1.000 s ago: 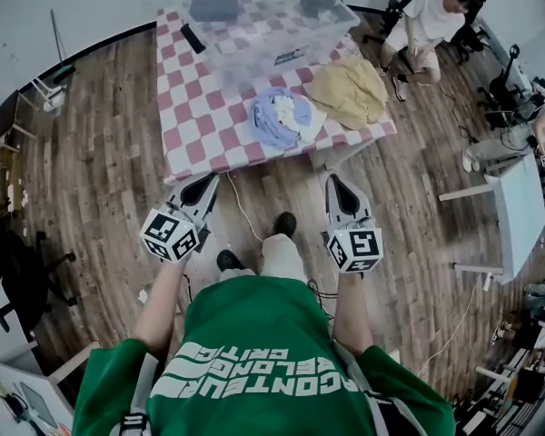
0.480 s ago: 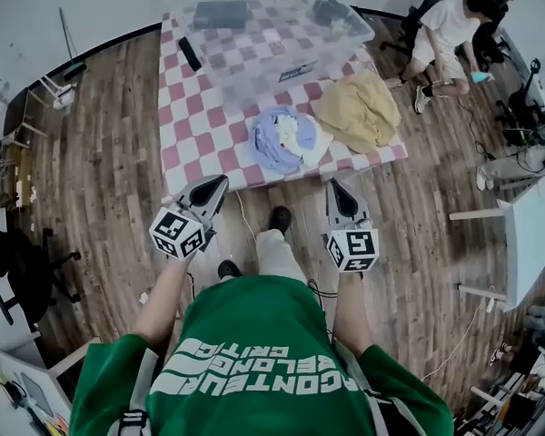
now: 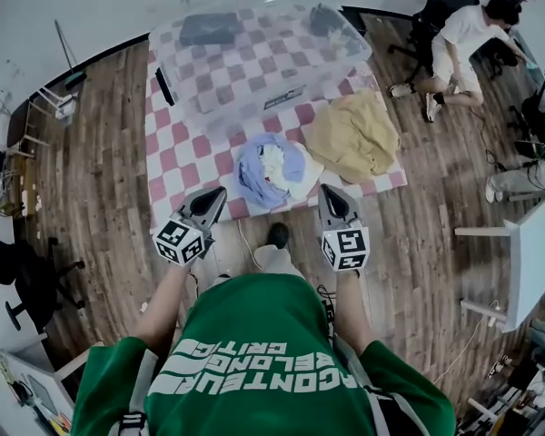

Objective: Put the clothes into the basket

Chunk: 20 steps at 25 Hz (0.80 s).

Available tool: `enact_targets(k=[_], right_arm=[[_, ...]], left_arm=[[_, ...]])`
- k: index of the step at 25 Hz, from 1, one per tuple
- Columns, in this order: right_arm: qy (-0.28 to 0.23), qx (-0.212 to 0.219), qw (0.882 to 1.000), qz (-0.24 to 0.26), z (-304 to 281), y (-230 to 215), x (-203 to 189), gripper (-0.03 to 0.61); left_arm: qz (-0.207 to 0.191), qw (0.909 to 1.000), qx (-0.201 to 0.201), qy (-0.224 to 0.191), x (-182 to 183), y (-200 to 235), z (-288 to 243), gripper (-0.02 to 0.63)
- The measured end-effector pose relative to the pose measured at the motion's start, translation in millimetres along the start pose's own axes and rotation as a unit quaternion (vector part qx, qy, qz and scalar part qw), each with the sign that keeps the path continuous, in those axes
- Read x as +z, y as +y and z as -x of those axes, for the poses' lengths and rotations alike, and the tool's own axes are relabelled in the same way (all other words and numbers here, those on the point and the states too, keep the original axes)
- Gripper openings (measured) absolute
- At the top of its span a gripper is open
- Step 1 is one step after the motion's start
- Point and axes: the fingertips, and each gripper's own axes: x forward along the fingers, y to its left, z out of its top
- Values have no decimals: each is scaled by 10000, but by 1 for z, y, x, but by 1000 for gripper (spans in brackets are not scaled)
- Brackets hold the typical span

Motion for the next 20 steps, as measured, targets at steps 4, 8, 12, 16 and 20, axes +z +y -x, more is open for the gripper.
enact_targets(k=[4, 8, 12, 16, 20], right_arm=[[80, 212, 9997, 36, -23, -20, 0, 6], [158, 413, 9990, 70, -41, -35, -2, 6], [235, 646, 9976, 79, -54, -44, -10, 6], [378, 838, 9958, 58, -63, -45, -21, 6], [526, 976, 9938, 102, -73, -43, -31, 6]], left_arm=[[69, 9999, 118, -38, 7, 8, -27, 3], [124, 9996, 255, -6, 7, 13, -47, 3], [166, 9990, 415, 74, 2, 15, -61, 3], [226, 9980, 558, 198, -8, 17, -66, 3], [234, 9969, 687, 310, -18, 22, -69, 3]])
